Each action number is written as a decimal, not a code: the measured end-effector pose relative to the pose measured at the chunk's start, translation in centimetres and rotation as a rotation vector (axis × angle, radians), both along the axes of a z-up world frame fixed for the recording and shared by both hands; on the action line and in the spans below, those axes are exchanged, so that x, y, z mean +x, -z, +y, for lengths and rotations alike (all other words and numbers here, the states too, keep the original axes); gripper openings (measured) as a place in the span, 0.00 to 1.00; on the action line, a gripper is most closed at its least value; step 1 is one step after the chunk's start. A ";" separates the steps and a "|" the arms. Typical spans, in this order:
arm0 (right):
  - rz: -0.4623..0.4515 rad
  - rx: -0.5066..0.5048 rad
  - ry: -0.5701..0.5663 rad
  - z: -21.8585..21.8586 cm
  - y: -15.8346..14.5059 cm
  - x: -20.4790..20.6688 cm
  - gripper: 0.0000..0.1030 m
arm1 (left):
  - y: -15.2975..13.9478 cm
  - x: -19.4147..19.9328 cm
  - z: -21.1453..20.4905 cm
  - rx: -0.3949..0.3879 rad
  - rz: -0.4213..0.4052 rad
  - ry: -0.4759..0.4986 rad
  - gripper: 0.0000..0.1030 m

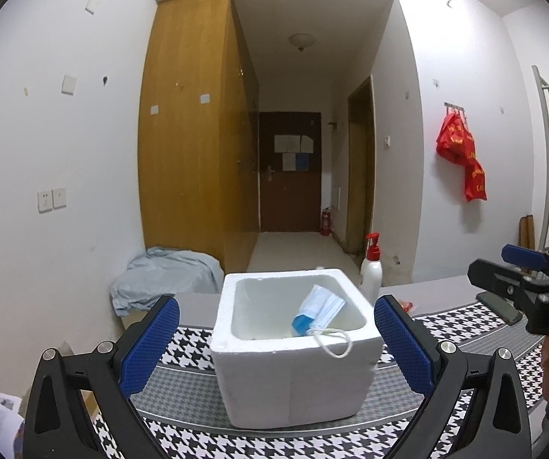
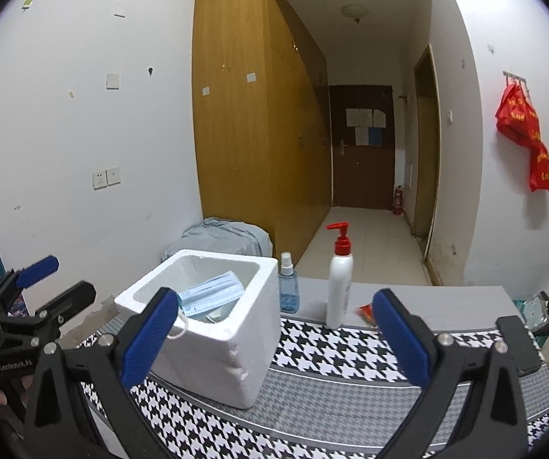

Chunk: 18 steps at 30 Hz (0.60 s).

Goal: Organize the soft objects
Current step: 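Move both grippers back from the foam box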

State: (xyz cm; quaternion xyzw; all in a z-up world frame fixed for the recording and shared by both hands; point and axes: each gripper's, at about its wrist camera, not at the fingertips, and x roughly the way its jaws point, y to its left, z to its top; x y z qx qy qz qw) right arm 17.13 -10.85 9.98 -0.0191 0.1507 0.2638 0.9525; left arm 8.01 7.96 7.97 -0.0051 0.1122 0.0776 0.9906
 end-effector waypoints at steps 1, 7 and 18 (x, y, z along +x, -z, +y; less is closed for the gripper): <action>-0.005 0.000 0.006 -0.2 0.0 -0.2 1.00 | -0.1 -0.2 -0.2 0.002 -0.004 0.001 0.99; -0.031 0.003 0.028 -1.9 0.4 -2.3 1.00 | -0.3 -1.8 -1.3 0.002 -0.038 0.005 0.99; -0.068 0.013 0.049 -3.8 1.1 -6.6 1.00 | -0.5 -5.8 -3.8 0.017 -0.091 0.022 0.99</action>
